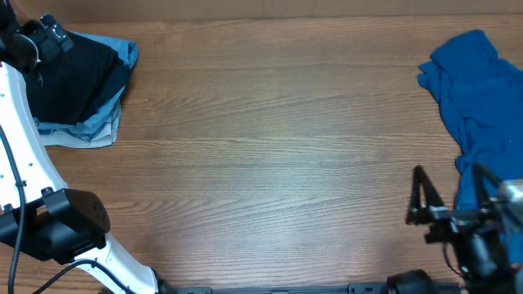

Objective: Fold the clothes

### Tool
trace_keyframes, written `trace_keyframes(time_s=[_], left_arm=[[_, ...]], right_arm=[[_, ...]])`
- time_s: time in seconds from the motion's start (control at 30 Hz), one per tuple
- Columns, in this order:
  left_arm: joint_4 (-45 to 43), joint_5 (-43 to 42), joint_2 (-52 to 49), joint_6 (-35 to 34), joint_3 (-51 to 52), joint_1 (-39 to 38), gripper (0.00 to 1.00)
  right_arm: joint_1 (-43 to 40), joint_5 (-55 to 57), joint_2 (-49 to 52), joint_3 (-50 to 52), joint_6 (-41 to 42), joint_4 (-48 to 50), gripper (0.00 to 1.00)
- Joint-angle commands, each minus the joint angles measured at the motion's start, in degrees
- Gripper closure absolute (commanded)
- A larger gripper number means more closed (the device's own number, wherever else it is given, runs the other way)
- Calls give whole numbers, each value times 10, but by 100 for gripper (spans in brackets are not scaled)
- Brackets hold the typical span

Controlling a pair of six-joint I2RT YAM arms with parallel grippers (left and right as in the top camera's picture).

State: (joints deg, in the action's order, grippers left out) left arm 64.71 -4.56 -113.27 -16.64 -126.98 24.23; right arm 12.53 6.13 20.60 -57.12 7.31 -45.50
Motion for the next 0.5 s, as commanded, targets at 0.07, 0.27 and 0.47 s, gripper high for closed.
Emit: trace_keyframes(time_s=[0.07, 0.27, 0.47], left_arm=[[-2, -3, 2, -3, -6, 0, 0], [-2, -4, 2, -3, -6, 0, 0], [-2, -3, 2, -3, -6, 0, 0]], right_arm=[[-5, -2, -92, 237, 0, 203, 0], [-44, -39, -145, 423, 0, 412, 0], [-47, -40, -171, 511, 3, 515, 0]])
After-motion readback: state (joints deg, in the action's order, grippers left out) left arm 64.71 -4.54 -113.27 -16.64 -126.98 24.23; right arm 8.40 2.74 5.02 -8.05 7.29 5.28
